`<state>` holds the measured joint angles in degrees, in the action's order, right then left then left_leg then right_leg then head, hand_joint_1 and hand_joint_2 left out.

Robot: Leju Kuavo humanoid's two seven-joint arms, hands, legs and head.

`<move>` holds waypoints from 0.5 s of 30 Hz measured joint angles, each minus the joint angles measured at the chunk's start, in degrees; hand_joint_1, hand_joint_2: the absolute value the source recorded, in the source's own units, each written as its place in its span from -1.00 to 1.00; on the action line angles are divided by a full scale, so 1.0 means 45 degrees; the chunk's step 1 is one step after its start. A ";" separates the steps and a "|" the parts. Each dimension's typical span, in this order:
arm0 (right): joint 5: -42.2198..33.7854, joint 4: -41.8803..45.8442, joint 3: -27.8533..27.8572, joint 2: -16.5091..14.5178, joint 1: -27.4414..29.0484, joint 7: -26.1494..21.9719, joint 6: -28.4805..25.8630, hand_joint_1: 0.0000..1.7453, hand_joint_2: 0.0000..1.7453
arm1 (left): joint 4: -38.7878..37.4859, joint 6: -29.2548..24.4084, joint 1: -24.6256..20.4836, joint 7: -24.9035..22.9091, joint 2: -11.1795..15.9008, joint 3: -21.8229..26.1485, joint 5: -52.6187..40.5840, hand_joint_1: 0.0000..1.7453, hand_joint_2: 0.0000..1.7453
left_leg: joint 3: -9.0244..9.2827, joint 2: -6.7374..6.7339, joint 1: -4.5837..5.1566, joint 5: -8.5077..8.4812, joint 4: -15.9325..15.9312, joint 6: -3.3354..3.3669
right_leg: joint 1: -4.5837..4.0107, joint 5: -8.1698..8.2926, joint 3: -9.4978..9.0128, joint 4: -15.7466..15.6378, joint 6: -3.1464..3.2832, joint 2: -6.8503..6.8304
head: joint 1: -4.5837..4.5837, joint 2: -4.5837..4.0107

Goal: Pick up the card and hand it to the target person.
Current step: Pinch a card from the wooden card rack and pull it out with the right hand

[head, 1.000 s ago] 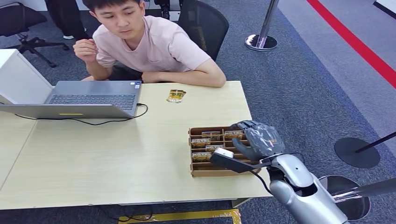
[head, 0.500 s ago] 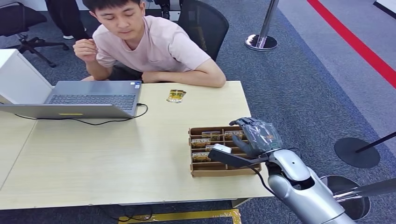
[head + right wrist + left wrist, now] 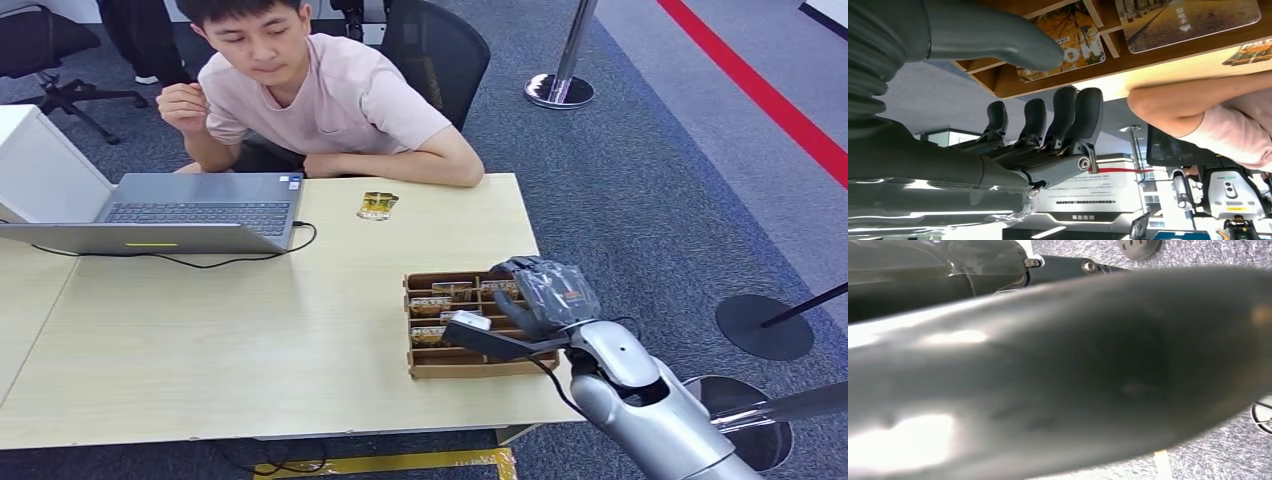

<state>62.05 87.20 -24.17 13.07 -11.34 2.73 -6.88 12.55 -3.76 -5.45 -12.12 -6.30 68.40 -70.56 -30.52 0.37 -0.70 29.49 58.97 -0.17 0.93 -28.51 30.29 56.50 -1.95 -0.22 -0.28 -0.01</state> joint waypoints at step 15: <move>-0.0015 -0.0177 -0.0185 0.0005 -0.0018 0.0040 0.0000 0.07 1.00 | 0.0000 0.0000 0.0001 0.0002 -0.0017 0.0004 0.0016 -1.00 -1.00 | 0.0000 0.0000 0.0000 0.0000 0.0000 0.0000 | 0.0000 0.0000 0.0000 0.0000 0.0000 0.0000 | 0.0000 0.0000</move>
<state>61.99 86.41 -25.00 13.09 -11.42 2.91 -6.88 12.55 -3.76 -5.45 -12.11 -6.38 68.41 -70.49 -30.52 0.37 -0.70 29.49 58.97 -0.17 0.93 -28.51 30.29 56.50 -1.95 -0.22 -0.28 -0.01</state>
